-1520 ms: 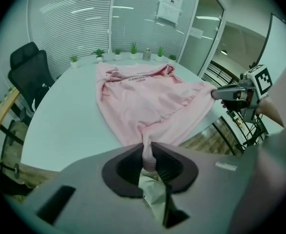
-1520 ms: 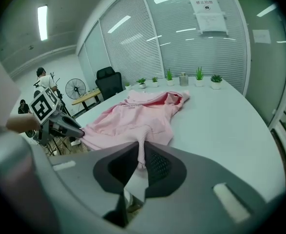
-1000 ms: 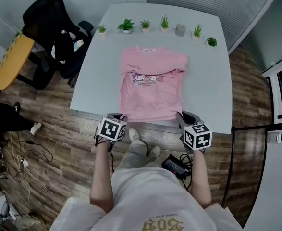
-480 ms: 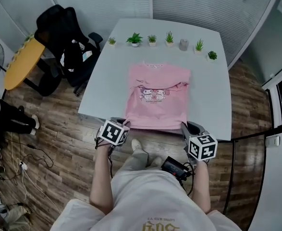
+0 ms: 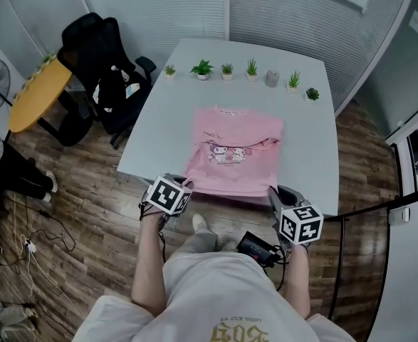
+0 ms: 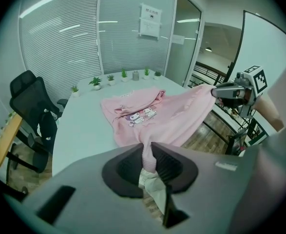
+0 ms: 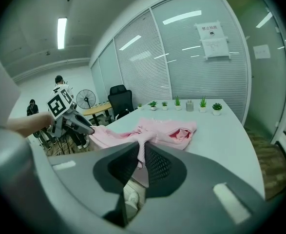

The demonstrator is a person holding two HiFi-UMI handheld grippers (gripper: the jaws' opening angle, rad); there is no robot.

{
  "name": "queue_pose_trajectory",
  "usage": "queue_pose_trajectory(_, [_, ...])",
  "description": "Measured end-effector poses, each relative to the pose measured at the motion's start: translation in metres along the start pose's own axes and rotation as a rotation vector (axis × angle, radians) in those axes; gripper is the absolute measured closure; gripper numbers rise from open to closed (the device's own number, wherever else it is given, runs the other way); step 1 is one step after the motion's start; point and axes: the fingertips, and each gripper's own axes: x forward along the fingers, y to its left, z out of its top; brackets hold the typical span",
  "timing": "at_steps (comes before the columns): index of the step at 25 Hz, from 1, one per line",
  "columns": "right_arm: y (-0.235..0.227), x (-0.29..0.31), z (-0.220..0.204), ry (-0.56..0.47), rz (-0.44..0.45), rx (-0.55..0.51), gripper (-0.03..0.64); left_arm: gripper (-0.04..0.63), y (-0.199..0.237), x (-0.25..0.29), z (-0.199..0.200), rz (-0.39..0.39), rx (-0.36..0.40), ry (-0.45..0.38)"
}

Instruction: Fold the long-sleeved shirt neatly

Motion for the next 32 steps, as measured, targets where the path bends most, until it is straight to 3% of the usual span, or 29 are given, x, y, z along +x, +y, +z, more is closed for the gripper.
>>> queue_pose_trajectory(13, [-0.02,0.018,0.036,-0.021,0.0,-0.043,0.569,0.538,0.013,0.004,0.033,0.039,-0.012,-0.043])
queue_pose_trajectory(19, [-0.037,0.045,0.057,-0.042,0.015,0.017,0.569,0.538,0.038,0.021,0.059,0.032,-0.033,-0.046])
queue_pose_trajectory(32, [-0.102,0.129,0.126,-0.058,-0.04,0.063,0.571,0.54,0.107,0.078,0.156,-0.034,-0.02,-0.02])
